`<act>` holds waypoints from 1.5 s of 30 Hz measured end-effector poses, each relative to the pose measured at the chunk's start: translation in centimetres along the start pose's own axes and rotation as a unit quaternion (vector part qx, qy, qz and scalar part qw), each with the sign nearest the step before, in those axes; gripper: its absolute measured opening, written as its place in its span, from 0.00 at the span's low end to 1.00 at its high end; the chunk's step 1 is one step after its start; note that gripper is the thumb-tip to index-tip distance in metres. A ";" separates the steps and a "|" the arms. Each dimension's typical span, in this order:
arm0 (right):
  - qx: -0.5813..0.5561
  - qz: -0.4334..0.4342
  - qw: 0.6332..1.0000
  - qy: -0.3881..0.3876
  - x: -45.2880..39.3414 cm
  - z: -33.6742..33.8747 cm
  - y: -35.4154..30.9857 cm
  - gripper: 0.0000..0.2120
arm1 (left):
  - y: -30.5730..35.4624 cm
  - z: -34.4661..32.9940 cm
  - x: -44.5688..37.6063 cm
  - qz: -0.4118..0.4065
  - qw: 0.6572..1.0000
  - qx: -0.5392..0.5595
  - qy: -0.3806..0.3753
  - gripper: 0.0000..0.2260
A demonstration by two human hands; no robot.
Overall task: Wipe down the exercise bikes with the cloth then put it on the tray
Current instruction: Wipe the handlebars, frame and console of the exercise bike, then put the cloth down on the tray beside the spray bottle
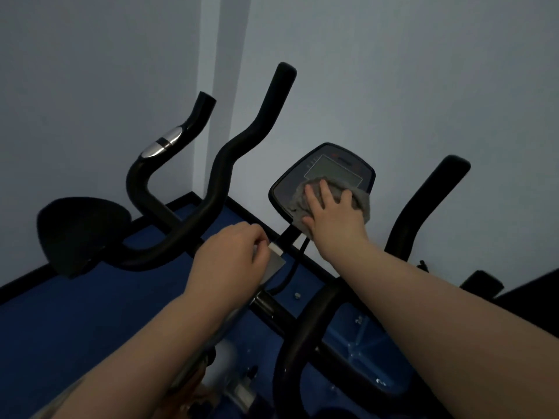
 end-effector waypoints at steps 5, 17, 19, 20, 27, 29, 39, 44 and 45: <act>-0.106 -0.051 0.993 0.000 2.6 2.4 -1.7 0.32 | -0.1 0.6 1.6 0.019 1.000 0.022 0.011 0.09; -0.320 0.103 0.940 0.065 15.2 7.4 -2.9 0.12 | 0.5 5.2 14.7 0.074 0.994 0.033 0.067 0.17; -0.330 0.111 0.936 0.061 18.5 7.0 -1.6 0.13 | 1.6 6.2 17.0 0.079 0.991 0.043 0.098 0.15; -0.335 0.112 0.934 0.054 20.2 6.4 -0.7 0.12 | 2.5 6.4 18.1 0.078 0.990 0.050 0.110 0.14; -0.352 0.035 0.935 0.022 31.0 -1.8 6.4 0.10 | 12.2 1.5 24.6 0.021 0.993 0.089 0.072 0.09; -0.348 0.020 0.937 0.016 33.6 -4.9 7.4 0.09 | 14.5 -1.6 25.8 -0.002 0.995 0.085 0.050 0.09; -0.378 -0.081 0.918 -0.093 43.9 -20.0 10.8 0.09 | 18.0 -20.8 30.4 0.018 0.969 -0.028 -0.245 0.12; -0.402 -0.127 0.892 -0.163 44.7 -26.0 12.0 0.10 | 17.2 -27.4 30.0 0.027 0.931 -0.093 -0.353 0.12; -0.406 -0.136 0.888 -0.169 44.6 -27.0 12.4 0.10 | 17.0 -28.7 29.6 0.028 0.923 -0.101 -0.369 0.11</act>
Point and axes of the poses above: each hand's wrist, its own x-axis away from the middle knuckle, its own z-axis out of the back of the hand, y = z × x, the point moved 7 cm from there along -x, towards the middle knuckle, and after that the axes turned 12 degrees about x, right-handed, at the moved point
